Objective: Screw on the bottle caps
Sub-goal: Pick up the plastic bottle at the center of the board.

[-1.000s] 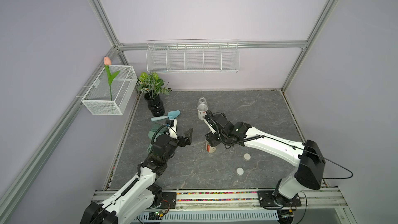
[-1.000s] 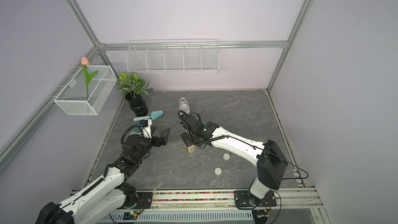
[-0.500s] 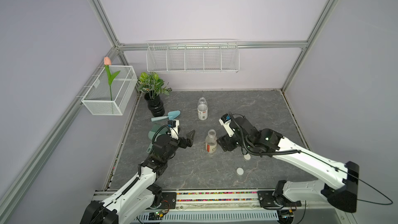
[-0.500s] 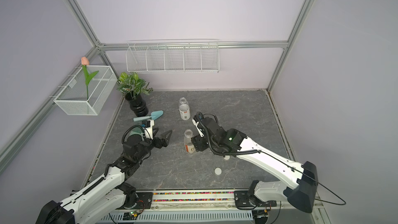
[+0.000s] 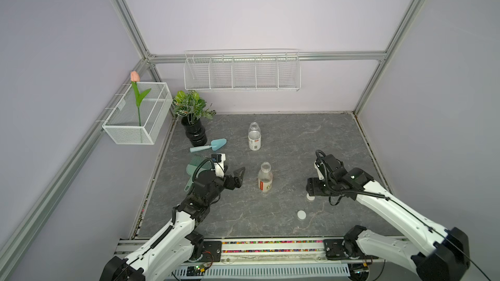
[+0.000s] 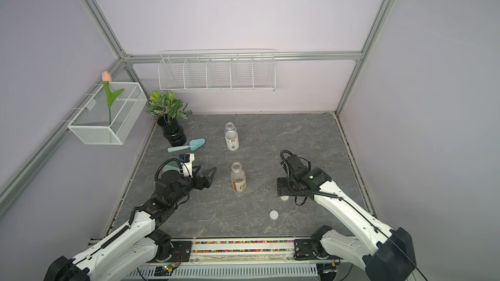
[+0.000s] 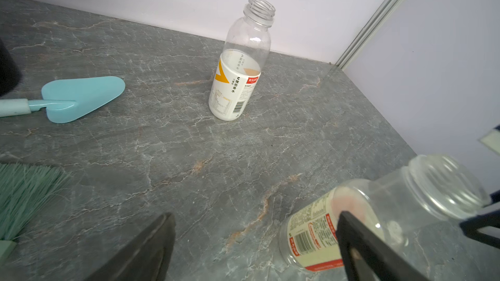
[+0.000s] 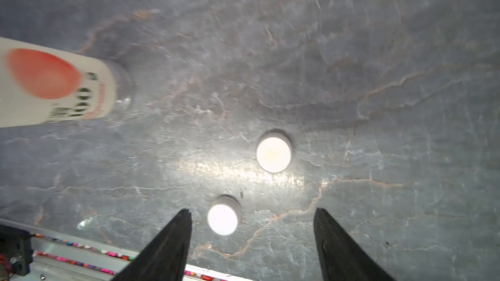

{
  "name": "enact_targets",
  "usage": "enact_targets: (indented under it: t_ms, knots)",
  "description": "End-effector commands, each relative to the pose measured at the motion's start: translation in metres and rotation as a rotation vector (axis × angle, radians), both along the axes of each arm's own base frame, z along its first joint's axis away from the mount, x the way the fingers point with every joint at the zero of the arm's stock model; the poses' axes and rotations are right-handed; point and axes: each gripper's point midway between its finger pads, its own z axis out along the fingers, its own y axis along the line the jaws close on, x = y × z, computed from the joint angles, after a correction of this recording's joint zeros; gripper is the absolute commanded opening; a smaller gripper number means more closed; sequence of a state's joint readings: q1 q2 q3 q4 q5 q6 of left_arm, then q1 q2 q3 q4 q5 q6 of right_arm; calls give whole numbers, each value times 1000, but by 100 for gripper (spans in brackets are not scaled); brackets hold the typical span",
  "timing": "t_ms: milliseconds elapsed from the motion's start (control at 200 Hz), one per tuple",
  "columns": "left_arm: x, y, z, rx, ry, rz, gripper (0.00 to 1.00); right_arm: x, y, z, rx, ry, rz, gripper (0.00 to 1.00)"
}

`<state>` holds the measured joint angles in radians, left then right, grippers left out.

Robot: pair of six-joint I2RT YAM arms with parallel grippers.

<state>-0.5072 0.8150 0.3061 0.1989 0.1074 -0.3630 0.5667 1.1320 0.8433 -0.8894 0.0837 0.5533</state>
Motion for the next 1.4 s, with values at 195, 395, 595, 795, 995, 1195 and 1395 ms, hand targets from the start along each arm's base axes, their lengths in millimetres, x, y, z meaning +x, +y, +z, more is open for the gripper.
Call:
enact_targets:
  t_ms: [195,395,595,795,995,1195,1395]
  knots:
    - [-45,-21,-19,39,59,-164,99,-1,-13,-32,-18,206,-88,76]
    - [-61,-30,-24,-10,-38,-214,99,2,-3,-32,65,196,-91,77]
    - [-59,-51,-25,15,-113,-304,99,7,-10,-34,49,153,-137,78]
    - [-57,-69,4,17,-233,-384,100,10,-17,-38,35,120,-175,79]
    - [-51,-83,27,91,-331,-448,94,17,-24,-41,18,77,-218,78]
    - [-42,-104,39,101,-373,-508,92,15,-20,-51,34,102,-215,77]
    - [-37,-114,30,125,-377,-539,92,12,-5,-59,75,159,-125,76]
